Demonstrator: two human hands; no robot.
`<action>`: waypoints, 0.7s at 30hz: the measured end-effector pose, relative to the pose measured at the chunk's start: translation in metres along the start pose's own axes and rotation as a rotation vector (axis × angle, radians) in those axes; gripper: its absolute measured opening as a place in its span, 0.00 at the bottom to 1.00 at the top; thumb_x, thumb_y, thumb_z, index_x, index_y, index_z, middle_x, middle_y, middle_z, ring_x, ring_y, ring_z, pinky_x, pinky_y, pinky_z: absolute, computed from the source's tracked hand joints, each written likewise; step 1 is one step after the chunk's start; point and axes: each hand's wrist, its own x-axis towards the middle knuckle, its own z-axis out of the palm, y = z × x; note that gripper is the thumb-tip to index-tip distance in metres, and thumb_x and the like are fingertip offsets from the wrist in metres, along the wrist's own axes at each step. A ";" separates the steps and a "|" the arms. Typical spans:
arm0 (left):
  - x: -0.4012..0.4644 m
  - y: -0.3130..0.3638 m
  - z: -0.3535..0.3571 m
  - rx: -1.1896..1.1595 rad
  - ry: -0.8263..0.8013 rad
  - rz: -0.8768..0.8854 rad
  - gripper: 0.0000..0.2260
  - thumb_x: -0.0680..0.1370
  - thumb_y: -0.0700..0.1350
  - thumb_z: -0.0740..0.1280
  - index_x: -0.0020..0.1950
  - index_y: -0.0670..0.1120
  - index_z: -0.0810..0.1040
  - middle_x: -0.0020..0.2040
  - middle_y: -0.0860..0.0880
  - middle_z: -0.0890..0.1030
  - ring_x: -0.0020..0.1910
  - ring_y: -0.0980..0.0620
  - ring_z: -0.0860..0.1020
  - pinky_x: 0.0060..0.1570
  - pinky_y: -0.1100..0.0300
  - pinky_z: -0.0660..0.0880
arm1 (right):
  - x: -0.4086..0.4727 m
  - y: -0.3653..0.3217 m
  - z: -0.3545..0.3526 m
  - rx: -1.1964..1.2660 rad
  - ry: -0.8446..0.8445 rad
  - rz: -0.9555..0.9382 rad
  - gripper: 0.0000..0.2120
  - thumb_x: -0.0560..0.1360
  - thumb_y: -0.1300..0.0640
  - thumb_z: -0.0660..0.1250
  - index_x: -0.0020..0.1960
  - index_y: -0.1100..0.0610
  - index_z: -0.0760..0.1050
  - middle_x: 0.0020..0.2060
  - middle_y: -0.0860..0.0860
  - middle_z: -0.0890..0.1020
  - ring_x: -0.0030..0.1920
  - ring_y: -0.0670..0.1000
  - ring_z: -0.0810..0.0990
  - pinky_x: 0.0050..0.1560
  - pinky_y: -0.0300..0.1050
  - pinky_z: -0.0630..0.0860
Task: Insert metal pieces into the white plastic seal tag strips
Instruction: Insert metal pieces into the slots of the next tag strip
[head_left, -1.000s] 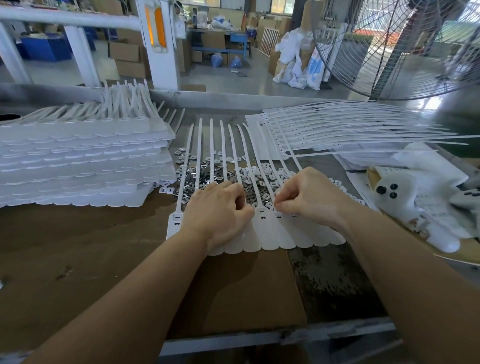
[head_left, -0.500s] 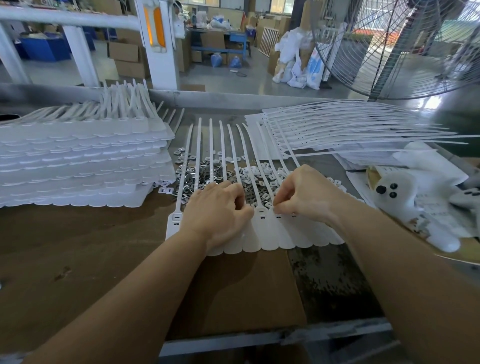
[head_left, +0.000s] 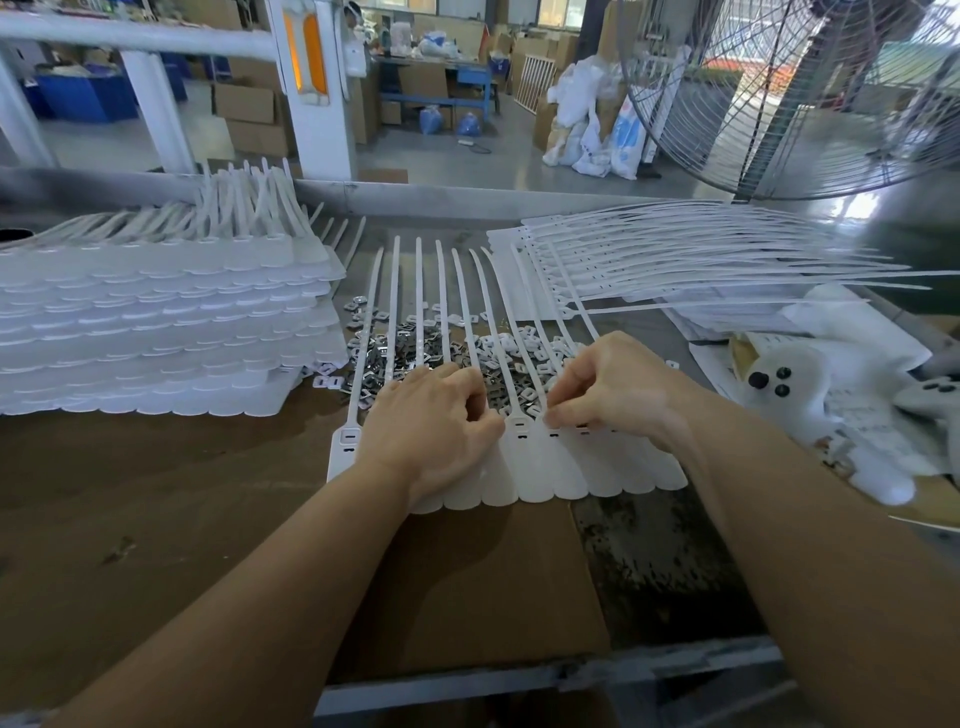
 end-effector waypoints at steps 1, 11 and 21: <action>0.000 0.000 0.000 -0.001 0.001 -0.001 0.07 0.73 0.55 0.56 0.40 0.53 0.67 0.39 0.56 0.69 0.45 0.53 0.67 0.48 0.57 0.59 | 0.001 0.002 0.000 0.021 0.007 0.004 0.03 0.67 0.63 0.75 0.37 0.57 0.82 0.31 0.49 0.81 0.29 0.43 0.77 0.30 0.33 0.72; -0.001 -0.001 0.000 -0.015 0.008 0.003 0.08 0.73 0.56 0.56 0.41 0.53 0.68 0.39 0.56 0.69 0.44 0.53 0.66 0.47 0.58 0.58 | 0.018 0.006 0.010 -0.193 0.355 -0.045 0.07 0.74 0.62 0.68 0.48 0.54 0.83 0.47 0.50 0.84 0.46 0.47 0.80 0.50 0.40 0.74; -0.001 0.000 0.000 -0.013 0.027 0.005 0.07 0.75 0.55 0.58 0.39 0.54 0.67 0.40 0.56 0.70 0.44 0.54 0.66 0.48 0.59 0.58 | 0.035 0.003 0.022 -0.343 0.322 0.014 0.11 0.76 0.59 0.64 0.55 0.49 0.80 0.58 0.48 0.78 0.54 0.50 0.78 0.56 0.47 0.75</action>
